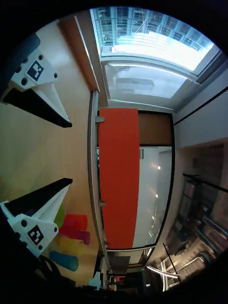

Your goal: Pour water

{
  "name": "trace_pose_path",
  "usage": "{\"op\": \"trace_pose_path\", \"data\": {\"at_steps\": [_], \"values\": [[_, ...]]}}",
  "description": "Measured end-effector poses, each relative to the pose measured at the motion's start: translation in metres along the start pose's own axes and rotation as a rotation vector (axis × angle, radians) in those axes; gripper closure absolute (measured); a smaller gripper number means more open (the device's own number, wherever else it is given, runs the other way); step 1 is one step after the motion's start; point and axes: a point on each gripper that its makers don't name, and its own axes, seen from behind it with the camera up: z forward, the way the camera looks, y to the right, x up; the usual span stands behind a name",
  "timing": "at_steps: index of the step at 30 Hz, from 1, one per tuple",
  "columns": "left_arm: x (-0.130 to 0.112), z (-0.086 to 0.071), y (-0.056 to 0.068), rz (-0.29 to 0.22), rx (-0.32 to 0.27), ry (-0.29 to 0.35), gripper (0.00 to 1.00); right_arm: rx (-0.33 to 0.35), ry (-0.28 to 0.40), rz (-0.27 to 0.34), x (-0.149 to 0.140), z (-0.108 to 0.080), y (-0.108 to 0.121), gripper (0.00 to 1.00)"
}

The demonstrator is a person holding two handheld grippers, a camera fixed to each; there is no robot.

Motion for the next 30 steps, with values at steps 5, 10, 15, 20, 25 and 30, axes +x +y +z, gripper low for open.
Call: {"op": "trace_pose_path", "data": {"at_steps": [5,10,15,20,25,30], "values": [[0.0002,0.0000,-0.0003,0.000,0.000,0.000,0.01,0.000,0.000,0.000,-0.0004,-0.0004,-0.0003,0.00],[0.0002,0.0001,-0.0004,0.000,0.000,0.000,0.01,0.000,0.000,0.000,-0.0006,-0.0003,-0.0004,0.00],[0.0001,-0.0001,-0.0007,0.000,0.000,0.000,0.01,0.000,0.000,0.000,-0.0005,-0.0001,-0.0003,0.00],[-0.0003,-0.0002,-0.0007,0.000,0.000,0.000,0.01,0.000,0.000,0.000,-0.0006,0.0010,-0.0006,0.00],[-0.0001,-0.0001,-0.0009,0.000,0.000,0.000,0.01,0.000,0.000,0.000,-0.0008,0.0019,-0.0004,0.00],[0.0002,-0.0001,-0.0009,0.000,0.000,0.000,0.01,0.000,0.000,0.000,-0.0006,0.0015,-0.0004,0.00]]}}
